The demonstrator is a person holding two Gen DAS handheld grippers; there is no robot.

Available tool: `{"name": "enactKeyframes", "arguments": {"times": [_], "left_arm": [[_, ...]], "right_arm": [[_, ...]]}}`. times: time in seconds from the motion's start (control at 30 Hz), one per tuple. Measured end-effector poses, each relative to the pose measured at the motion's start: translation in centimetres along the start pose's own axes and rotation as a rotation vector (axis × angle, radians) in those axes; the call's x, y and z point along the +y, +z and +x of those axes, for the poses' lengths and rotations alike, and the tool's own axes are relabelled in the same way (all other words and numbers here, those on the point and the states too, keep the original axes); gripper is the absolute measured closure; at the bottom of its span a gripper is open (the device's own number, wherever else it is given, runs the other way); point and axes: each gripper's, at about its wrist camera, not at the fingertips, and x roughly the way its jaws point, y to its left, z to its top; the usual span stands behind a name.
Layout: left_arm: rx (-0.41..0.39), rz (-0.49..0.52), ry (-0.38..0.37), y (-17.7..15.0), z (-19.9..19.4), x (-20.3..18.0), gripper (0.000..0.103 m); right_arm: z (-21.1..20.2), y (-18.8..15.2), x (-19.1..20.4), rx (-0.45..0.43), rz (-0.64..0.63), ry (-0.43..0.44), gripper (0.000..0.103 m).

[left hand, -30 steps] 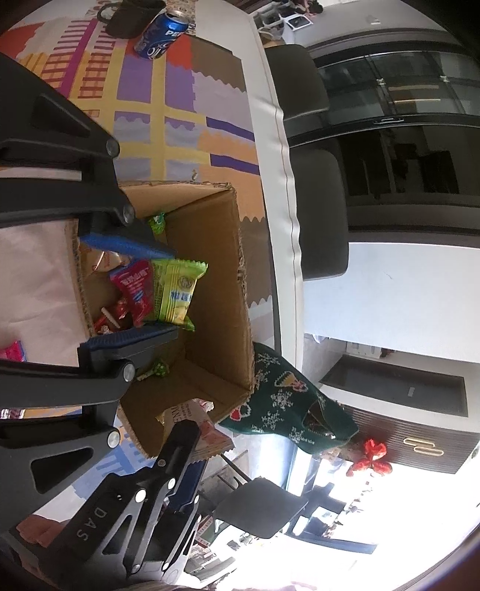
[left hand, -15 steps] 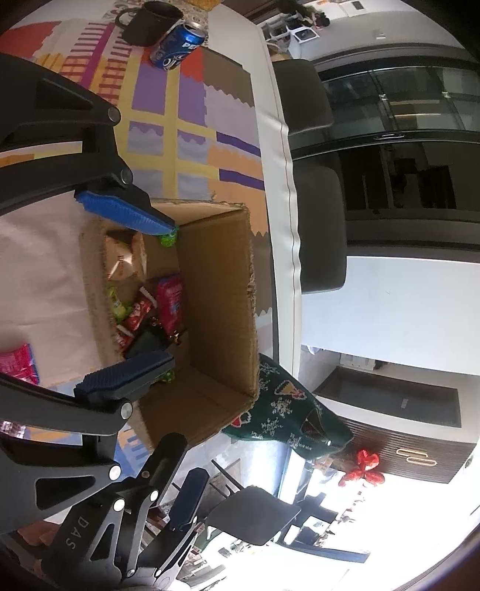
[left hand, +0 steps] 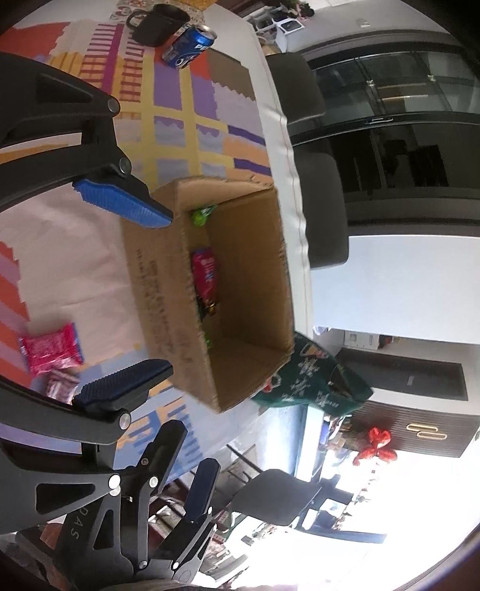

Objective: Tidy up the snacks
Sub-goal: 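Move both open tools back to the last two snacks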

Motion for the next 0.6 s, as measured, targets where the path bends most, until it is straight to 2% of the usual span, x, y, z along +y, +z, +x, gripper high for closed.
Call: {"name": "enactKeyframes", "arguments": {"times": [0.33,0.6], "left_arm": [[0.070,0.032,-0.026,-3.6,0.3,-2.2,0.029],[0.164,0.049,-0.038,-7.0,2.0,-3.3,0.029]], "right_arm": [[-0.8,-4.5,-0.1,0.082,-0.029,-0.001,0.043],[0.5,-8.7,0.1,0.198,-0.028,0.029,0.043]]}}
